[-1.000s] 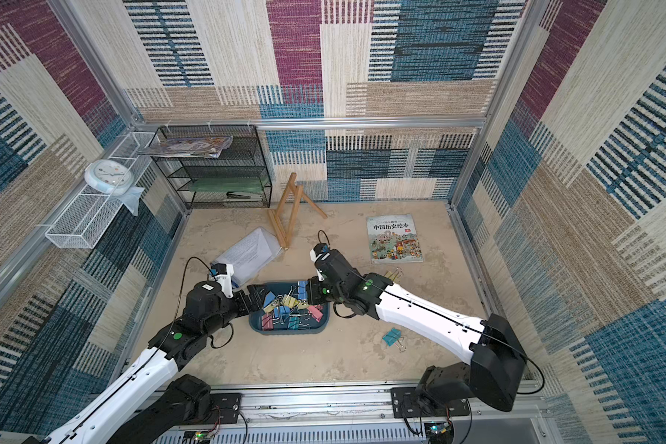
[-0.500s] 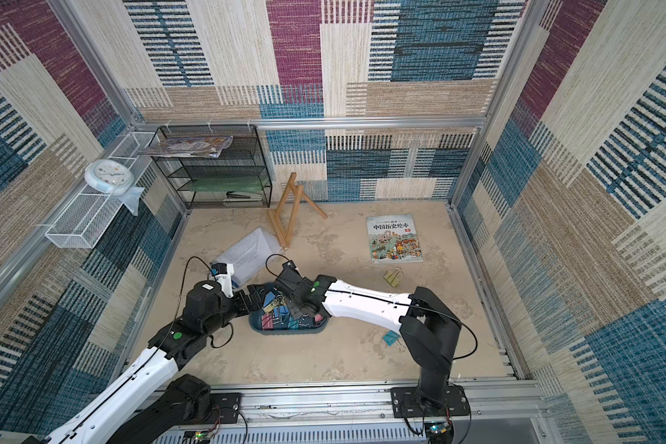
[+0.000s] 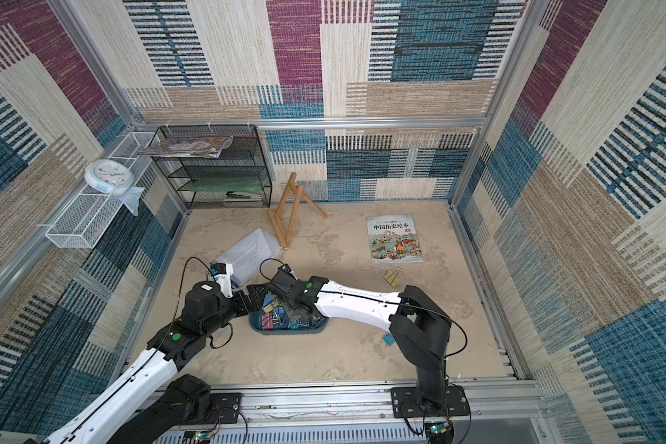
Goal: Put the binder clips in the storage box
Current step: Place the binder clip in the storage box.
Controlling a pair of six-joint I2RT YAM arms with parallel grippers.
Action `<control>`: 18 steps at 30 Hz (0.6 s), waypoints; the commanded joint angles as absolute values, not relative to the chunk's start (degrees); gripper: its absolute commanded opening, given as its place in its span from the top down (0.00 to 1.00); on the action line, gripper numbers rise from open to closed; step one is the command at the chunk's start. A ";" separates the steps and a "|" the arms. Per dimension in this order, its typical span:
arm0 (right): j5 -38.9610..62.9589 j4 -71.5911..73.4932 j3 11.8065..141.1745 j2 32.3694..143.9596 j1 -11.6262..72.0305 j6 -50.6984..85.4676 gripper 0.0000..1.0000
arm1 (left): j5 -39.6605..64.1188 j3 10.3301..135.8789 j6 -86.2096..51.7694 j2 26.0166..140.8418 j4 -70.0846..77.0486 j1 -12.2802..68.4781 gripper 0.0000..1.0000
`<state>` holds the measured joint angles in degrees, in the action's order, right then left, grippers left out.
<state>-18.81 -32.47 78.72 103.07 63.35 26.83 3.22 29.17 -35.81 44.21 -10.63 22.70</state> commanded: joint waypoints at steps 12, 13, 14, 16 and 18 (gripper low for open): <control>-34.99 -22.15 65.73 76.22 63.13 31.51 0.62 | 2.55 29.28 -35.29 43.15 -10.95 22.68 0.01; -37.49 -20.66 63.37 73.08 62.67 31.93 0.63 | 2.48 29.27 -35.40 43.24 -10.85 22.65 0.01; -39.25 -19.34 60.91 69.89 61.78 32.53 0.63 | 2.55 29.27 -35.40 43.33 -10.84 22.63 0.01; -40.51 -16.68 56.26 63.91 59.14 33.78 0.63 | 2.72 29.27 -35.50 43.54 -10.55 22.65 0.01; -39.30 -14.34 52.04 58.46 55.20 34.46 0.62 | 2.89 29.42 -35.50 43.68 -10.52 22.63 0.01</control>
